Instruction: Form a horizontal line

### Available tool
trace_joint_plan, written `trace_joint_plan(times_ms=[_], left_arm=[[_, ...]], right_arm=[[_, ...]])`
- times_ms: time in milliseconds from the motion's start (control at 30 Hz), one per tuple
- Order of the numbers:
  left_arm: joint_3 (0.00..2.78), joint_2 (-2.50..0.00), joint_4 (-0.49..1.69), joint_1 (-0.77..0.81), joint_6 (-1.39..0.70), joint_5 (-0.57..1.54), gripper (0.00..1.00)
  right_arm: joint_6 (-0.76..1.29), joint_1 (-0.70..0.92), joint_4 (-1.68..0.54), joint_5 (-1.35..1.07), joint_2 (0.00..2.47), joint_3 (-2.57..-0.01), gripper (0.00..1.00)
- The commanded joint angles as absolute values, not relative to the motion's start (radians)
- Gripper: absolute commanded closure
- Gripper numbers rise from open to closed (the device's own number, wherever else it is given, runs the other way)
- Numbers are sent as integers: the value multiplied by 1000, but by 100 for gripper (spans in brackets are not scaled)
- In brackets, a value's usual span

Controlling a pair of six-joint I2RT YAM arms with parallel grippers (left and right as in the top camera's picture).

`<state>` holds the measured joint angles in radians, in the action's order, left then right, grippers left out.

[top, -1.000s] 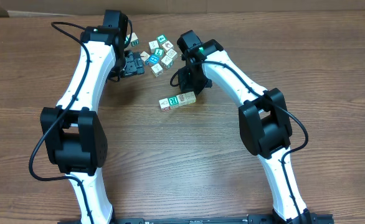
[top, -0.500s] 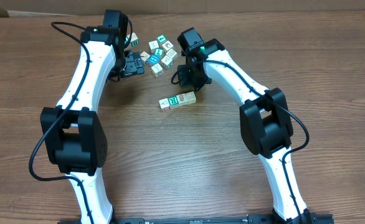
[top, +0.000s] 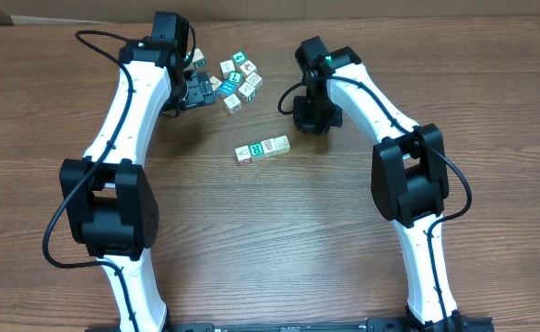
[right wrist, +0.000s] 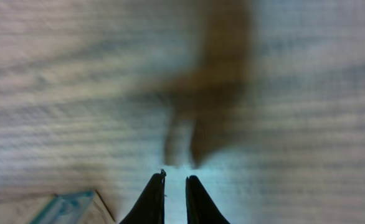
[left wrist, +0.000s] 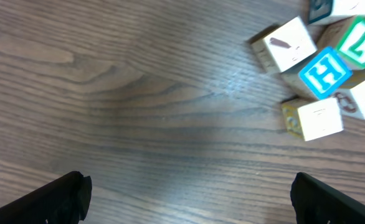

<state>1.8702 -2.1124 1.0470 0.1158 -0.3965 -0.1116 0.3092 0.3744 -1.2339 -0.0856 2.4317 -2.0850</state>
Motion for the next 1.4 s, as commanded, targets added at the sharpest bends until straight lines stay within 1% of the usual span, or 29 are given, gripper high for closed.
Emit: trace_joint_plan(times_ms=[0,33,67,100,167,200,233,333,400,600,767,967,1367], left_arm=[[1884,-2092,1038,112,-414,-85,0],[1884,-2092,1032,112,-397,-85,0],[1884,-2093,1038,112,-383,-85,2],[1884,-2093,1055,112,-381,-83,22],[1884,-2093,1115,112,-390,-65,79],[1884,-2093,1154,112,-403,-47,92],[1879,-2093,1190,113,-419,-28,96],[1819,-2093,1258,131,-446,2,96],[1769,-2093,1247,148,-445,10,96],[1624,-2093,1155,194,-439,53,96],[1571,-2093,1060,197,-396,180,96],[1521,-2093,984,197,-400,184,96],[1507,-2093,917,197,-400,184,96]], right_arm=[[310,374,-1270,-80,2439,-2095,90],[310,374,-1282,-81,2439,-2095,89],[310,374,-1292,-81,2439,-2095,89],[310,374,-1298,-81,2439,-2095,88],[310,374,-1305,-81,2439,-2095,87],[310,374,-1305,-81,2439,-2095,87],[310,374,-1305,-81,2439,-2095,87],[311,374,-1304,-81,2439,-2095,87],[314,375,-1304,-94,2439,-2095,88],[318,378,-1304,-160,2439,-2095,94],[346,387,-1304,-159,2439,-2095,95],[371,409,-1305,-159,2439,-2095,96],[371,439,-1302,-158,2439,-2095,96]])
